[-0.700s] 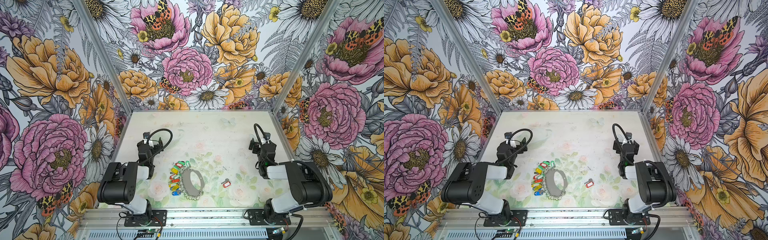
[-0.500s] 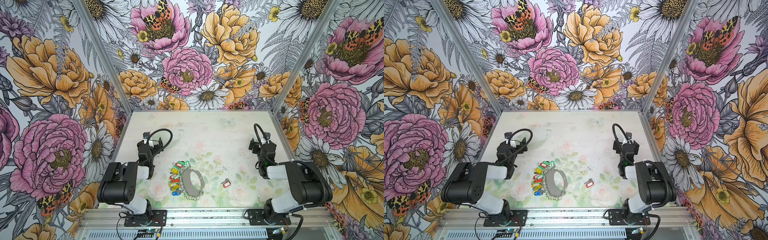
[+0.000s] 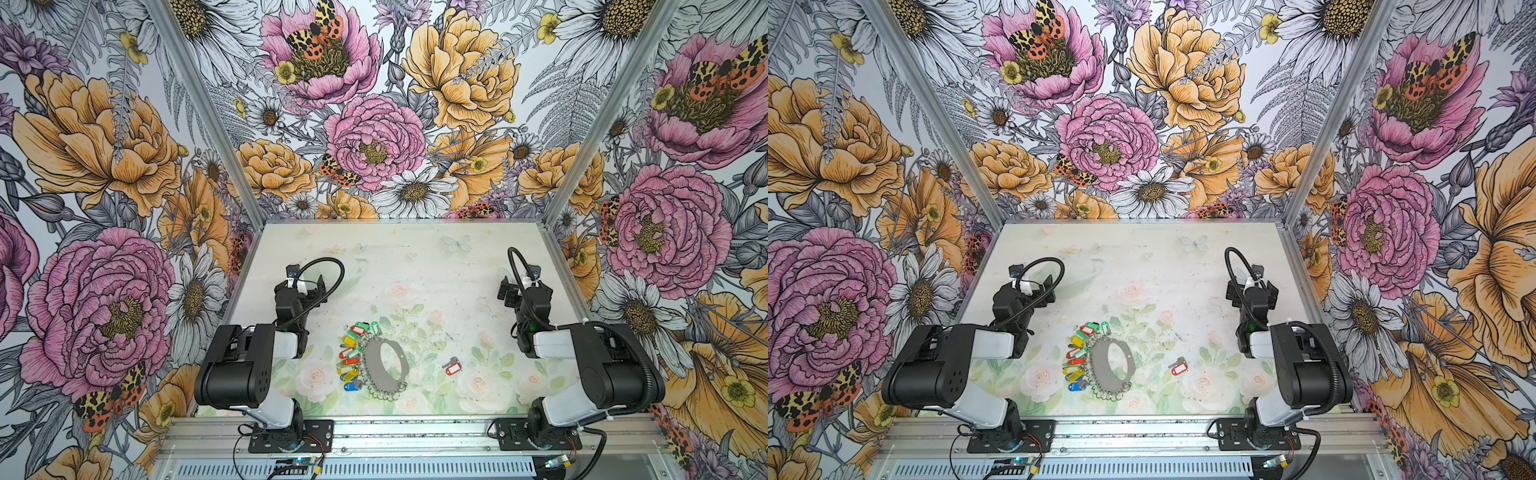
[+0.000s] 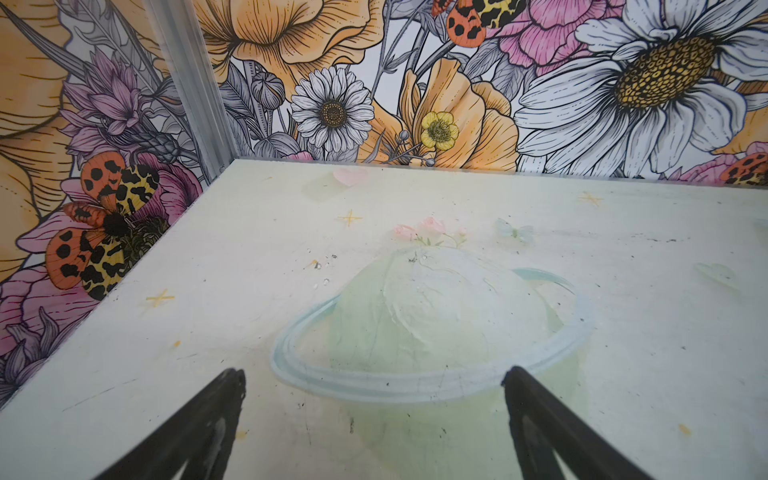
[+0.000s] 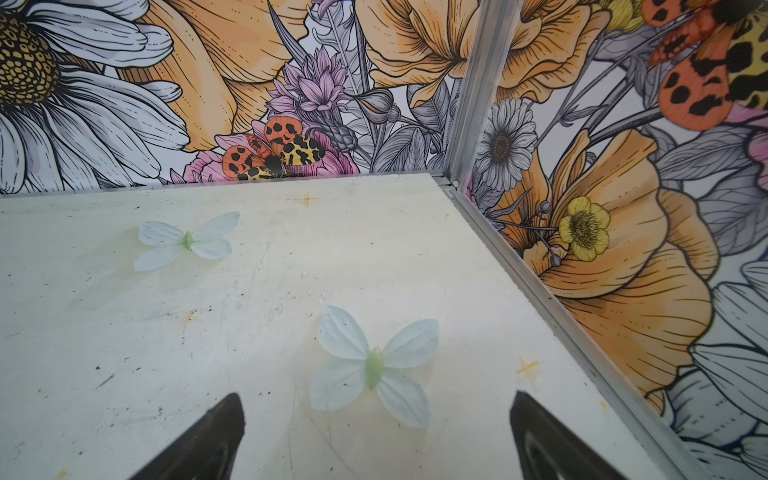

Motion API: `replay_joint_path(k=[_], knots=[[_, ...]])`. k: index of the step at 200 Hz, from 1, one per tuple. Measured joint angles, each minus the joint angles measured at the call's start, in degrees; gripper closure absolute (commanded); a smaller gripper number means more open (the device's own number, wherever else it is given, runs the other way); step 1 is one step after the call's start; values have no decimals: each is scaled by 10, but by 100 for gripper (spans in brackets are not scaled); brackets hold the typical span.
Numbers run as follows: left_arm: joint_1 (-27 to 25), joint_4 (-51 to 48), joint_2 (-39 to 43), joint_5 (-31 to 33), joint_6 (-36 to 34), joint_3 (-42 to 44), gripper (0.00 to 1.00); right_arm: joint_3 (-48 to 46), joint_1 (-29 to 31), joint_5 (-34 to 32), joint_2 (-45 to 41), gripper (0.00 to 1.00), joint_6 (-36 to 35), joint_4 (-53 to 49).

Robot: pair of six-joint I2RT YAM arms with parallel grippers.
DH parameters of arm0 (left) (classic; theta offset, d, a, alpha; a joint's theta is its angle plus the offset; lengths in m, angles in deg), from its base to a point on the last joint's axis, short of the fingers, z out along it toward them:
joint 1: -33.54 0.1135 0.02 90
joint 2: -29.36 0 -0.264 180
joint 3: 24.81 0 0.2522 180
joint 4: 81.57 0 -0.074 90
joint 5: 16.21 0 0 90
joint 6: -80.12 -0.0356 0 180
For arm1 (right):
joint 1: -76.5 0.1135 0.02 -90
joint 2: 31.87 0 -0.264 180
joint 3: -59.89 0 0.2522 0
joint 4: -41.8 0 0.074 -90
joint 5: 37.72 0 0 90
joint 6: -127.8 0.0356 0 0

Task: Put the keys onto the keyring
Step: 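Raise both grippers from rest and swing them toward the steel key plate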

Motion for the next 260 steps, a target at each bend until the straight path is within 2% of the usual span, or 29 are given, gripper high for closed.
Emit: replay_joint_path(k=[63, 78, 98, 124, 144, 173, 207, 218, 237, 260], knots=[[-5, 9, 19, 9, 5, 13, 1, -8, 0, 10, 0, 1, -4, 24], [-25, 7, 68, 33, -7, 38, 1, -33, 6, 31, -3, 1, -16, 54], [-84, -12, 159, 68, -36, 53, 1, -69, 28, 45, -34, 1, -35, 63], [-144, -80, 282, 90, -49, 45, 1, -72, 63, 54, -151, 1, -62, 0], [-169, -157, 362, 99, -30, 26, 1, -46, 76, 94, -259, 1, -51, -70], [-184, -264, 461, 110, 65, 2, 1, 8, 82, 176, -368, 0, 15, -169], [-170, -420, 540, 146, 263, -19, 1, 55, 83, 214, -430, 1, 141, -315], [-143, -457, 563, 119, 305, -16, 1, 66, 80, 227, -444, 0, 176, -367], [-94, -462, 595, 56, 362, 15, 1, 65, 68, 256, -472, 1, 239, -427], [-82, -496, 587, 3, 402, 29, 1, 28, 49, 291, -500, 0, 301, -444]])
